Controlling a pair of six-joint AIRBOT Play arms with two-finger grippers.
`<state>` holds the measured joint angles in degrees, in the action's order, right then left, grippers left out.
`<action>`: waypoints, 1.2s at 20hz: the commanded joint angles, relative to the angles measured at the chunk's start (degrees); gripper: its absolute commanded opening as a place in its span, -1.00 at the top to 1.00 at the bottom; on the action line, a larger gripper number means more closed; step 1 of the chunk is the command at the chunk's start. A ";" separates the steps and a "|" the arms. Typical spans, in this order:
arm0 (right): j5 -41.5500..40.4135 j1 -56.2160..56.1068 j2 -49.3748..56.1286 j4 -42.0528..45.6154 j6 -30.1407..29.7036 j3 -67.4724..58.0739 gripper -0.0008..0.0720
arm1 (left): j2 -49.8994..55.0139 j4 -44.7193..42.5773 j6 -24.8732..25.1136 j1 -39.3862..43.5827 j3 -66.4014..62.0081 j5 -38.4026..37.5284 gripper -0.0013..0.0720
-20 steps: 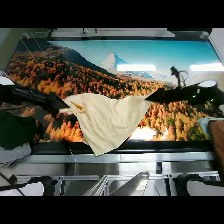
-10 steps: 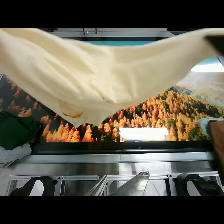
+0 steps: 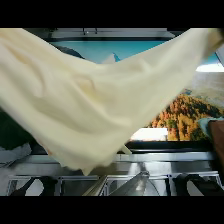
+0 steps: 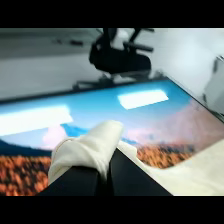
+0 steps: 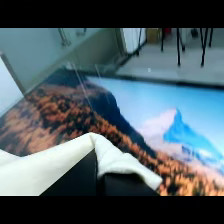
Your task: Fold the shirts.
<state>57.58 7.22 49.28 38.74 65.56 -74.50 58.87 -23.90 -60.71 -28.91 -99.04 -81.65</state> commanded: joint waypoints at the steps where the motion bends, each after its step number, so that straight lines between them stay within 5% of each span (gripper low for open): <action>1: 0.26 -0.44 17.11 4.66 9.86 5.99 0.90 | 19.65 -10.80 0.26 15.15 4.92 -4.81 0.66; 2: 0.28 -0.79 22.45 4.66 9.46 7.41 0.50 | 25.77 -13.73 0.22 19.10 5.73 -3.87 -0.17; 3: 0.35 -0.79 27.85 4.63 9.46 7.96 -0.23 | 31.91 -16.20 -0.31 22.03 5.40 -2.69 -1.00; 4: 0.72 -0.66 33.22 4.59 9.46 7.96 -0.73 | 38.47 -18.84 -2.34 24.39 3.37 -2.43 -0.99; 8: 4.44 2.78 42.88 4.59 4.63 7.58 -0.78 | 58.05 -21.00 -9.05 26.62 -9.49 -15.56 -0.97; 12: 7.48 9.09 42.80 5.49 -2.40 6.27 -0.78 | 59.19 -16.20 -10.10 25.22 -10.73 -18.36 -0.96; 15: 4.17 12.79 43.43 7.65 -3.32 5.99 -0.75 | 54.16 -15.15 -10.27 24.13 -9.01 -21.07 -0.96; 16: 4.15 13.46 44.28 8.68 -4.42 5.14 -0.32 | 51.30 -15.17 -9.92 23.71 -6.40 -21.07 -0.97; 17: 5.05 13.86 45.88 10.34 -4.76 3.39 -0.17 | 47.78 -15.17 -9.20 23.41 -2.47 -21.24 -0.96; 21: 12.46 13.62 54.99 13.18 -4.74 -8.35 -0.24 | 30.18 -15.65 -4.59 22.58 22.34 -18.49 -0.97; 22: 13.92 13.64 56.52 13.40 -4.76 -10.56 -0.41 | 25.70 -15.85 -3.80 23.04 29.70 -17.49 -0.97; 23: 14.86 13.64 57.81 14.47 -4.79 -12.61 -0.79 | 21.18 -16.44 -3.85 23.82 37.31 -15.82 -0.97; 24: 15.67 13.62 58.77 15.30 -5.18 -14.19 -0.78 | 17.53 -17.77 -3.89 24.76 43.85 -13.73 -0.97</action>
<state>69.21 20.67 104.12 51.57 61.12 -83.09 87.48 -39.81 -66.39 -5.34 -72.97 -99.42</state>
